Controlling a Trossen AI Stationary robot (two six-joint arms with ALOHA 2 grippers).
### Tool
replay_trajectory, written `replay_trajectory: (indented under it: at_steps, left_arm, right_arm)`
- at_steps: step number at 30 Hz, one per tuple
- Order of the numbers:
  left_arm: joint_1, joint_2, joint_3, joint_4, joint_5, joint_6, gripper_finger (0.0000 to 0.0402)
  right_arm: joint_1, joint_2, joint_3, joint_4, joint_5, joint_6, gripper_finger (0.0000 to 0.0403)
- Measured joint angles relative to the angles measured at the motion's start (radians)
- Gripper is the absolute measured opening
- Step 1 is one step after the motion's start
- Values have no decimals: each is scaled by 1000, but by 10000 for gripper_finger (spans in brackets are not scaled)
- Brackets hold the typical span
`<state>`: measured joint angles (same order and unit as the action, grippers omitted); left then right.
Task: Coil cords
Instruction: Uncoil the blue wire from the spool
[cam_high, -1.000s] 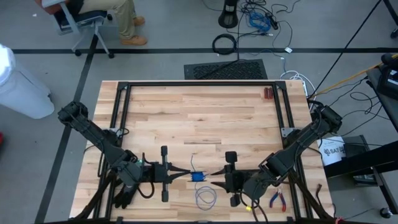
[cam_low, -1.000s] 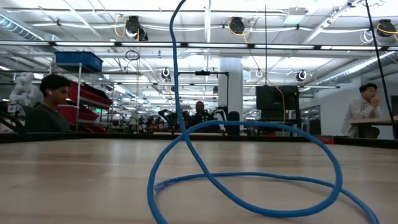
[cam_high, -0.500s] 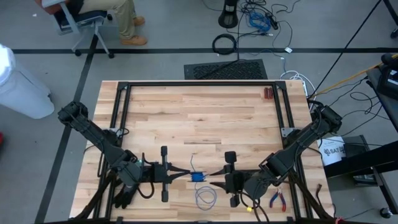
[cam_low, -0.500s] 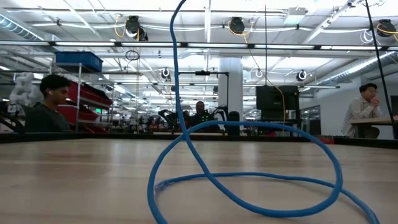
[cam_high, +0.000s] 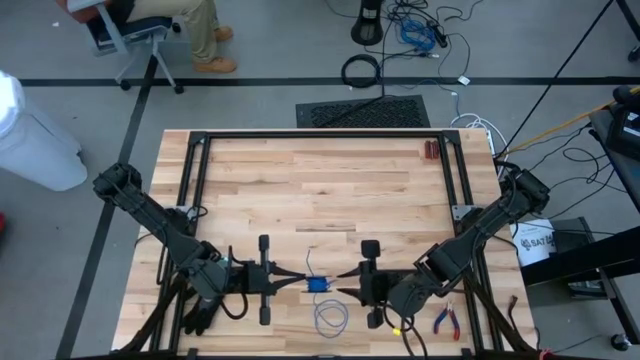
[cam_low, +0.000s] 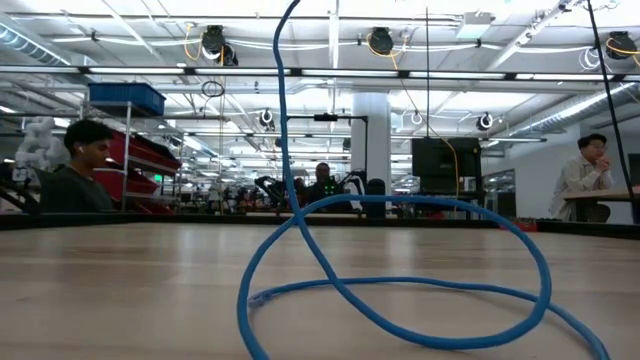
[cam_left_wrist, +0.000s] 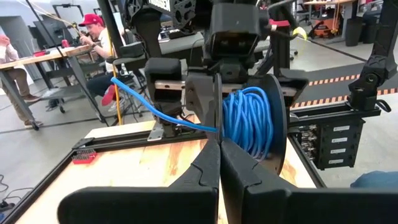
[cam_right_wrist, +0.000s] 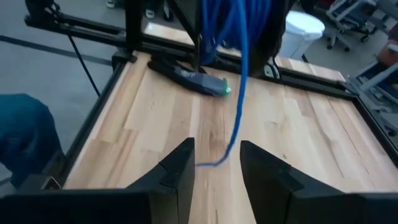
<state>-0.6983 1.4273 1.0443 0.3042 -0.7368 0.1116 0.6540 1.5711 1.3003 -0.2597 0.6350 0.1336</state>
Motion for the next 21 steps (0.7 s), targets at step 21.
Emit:
replay_trajectory:
  at_steps: [21]
  left_arm:
    - [-1,0,0,-13,-1,0,2]
  right_arm:
    - [2,7,-1,24,70,-22,2]
